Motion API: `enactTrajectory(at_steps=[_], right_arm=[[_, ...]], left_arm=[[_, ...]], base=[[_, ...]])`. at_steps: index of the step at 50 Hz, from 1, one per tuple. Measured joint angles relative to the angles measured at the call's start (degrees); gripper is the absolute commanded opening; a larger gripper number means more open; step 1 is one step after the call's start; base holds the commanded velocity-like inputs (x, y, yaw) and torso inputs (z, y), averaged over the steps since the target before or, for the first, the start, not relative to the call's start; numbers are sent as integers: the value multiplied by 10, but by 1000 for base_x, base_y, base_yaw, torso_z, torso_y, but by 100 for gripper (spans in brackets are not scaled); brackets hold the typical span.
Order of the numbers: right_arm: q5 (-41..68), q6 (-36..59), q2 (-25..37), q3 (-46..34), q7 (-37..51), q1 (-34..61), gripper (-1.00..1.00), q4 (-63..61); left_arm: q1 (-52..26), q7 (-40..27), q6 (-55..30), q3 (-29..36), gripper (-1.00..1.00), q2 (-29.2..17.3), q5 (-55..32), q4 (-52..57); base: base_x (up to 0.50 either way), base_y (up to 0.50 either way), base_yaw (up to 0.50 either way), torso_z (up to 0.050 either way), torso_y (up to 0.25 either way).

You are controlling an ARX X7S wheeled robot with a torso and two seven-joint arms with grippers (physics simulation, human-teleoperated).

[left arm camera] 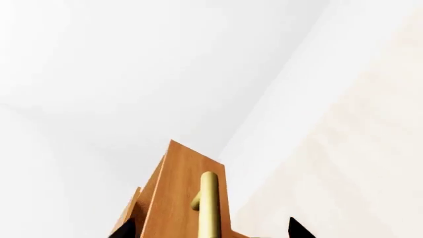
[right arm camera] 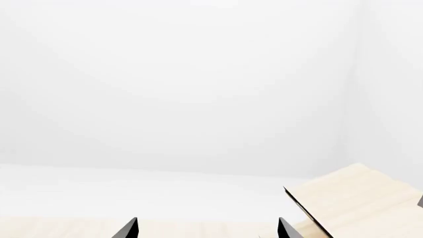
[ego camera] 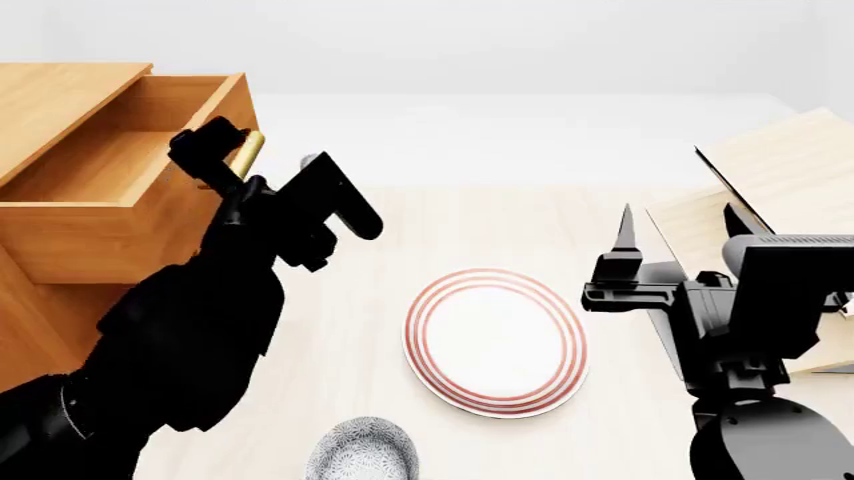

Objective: Open the top drawer of the cabinet and put the bowl in it.

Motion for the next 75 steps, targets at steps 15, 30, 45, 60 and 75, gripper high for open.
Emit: enactTrajectory(at_steps=[15,30,45,60,75], right_arm=[[5,1,3,1,2,-1,100,-6],[11,7,6,1,6,-1,100,-15],[14,14,9,-6,10,7,100,-18],[16,16,11,-12,13,10,100,-18],[17,9,12,-13,14,7,100,-13]], left_arm=[[-68,37,-91,-145,100,38,-51,100],[-159,42,-155,-358,100,113,-81,-34],[-224,36,-147,-469,100,143,-82,-244],[-230,47,-130,-471,100,140,-80,-373],[-223,47,-105,-465,100,140,-76,-446]], base=[[0,0,0,0,0],[0,0,0,0,0],[0,0,0,0,0],[0,0,0,0,0],[0,0,0,0,0]])
